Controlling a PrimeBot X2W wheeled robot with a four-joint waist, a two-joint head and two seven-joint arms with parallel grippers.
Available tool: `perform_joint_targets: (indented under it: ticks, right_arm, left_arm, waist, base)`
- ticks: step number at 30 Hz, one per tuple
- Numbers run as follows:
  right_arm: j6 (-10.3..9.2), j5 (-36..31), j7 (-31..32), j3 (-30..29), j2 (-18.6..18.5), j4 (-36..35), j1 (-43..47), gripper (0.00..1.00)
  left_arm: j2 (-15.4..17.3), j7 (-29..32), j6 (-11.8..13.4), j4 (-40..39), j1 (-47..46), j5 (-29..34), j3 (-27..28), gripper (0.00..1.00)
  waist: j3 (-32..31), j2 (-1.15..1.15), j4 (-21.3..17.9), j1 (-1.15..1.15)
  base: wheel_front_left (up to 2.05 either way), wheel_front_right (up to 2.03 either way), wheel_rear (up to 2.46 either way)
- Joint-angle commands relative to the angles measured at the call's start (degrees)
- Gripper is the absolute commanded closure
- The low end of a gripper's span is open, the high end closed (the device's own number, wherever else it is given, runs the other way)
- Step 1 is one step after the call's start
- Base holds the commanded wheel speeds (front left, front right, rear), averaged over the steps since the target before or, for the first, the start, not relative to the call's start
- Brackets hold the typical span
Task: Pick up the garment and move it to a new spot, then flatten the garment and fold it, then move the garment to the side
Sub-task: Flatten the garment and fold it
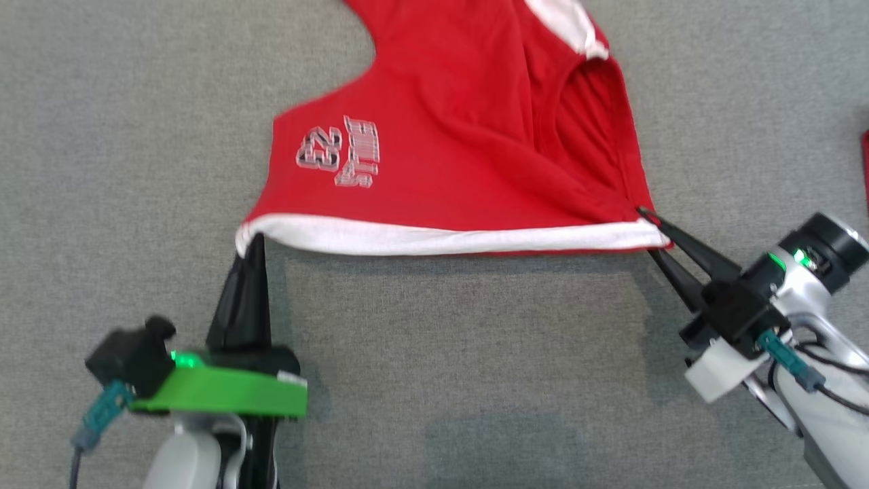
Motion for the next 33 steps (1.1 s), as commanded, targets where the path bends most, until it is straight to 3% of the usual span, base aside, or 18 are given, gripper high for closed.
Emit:
perform_joint_targets:
  ticks: [1, 10, 17, 24, 33]
  right_arm:
    - [-0.08, -0.4, -0.2, -0.8, 0.1, -0.5, 2.9, 1.00]
    - [-0.08, -1.8, -0.1, -5.3, 0.1, -6.8, 18.7, 1.00]
    - [-0.08, -2.7, -0.2, -5.5, 0.7, -11.9, 26.2, 1.00]
    - [-0.08, 1.5, -0.1, -2.9, 6.0, -11.5, 22.8, 1.00]
    - [-0.08, 13.1, 0.0, 2.2, 11.3, -6.2, 12.6, 1.00]
  left_arm:
    - [0.3, 0.1, 0.9, -1.2, 3.1, 0.3, -0.2, 1.00]
    - [0.6, 3.6, 6.0, -12.5, 18.5, -0.5, -2.0, 1.00]
    - [2.7, 6.6, 8.0, -18.2, 21.9, 0.4, -1.9, 1.00]
    - [8.2, 13.6, 7.8, -22.8, 12.8, 2.4, -0.2, 1.00]
    - [17.7, 31.0, 7.4, -25.2, -11.1, 4.4, 2.3, 1.00]
  waist:
    - [-4.3, 0.00, -0.4, 0.00]
    - [-6.8, 0.00, 0.6, 0.00]
    - [-6.2, 0.00, -0.5, 0.00]
    - [-3.2, 0.00, -3.8, 0.00]
    - [3.7, 0.00, -10.9, 0.00]
  base:
    - [0.00, 0.00, 0.00]
    - [0.00, 0.00, 0.00]
    - [0.00, 0.00, 0.00]
    - [0.00, 0.00, 0.00]
    - [0.00, 0.00, 0.00]
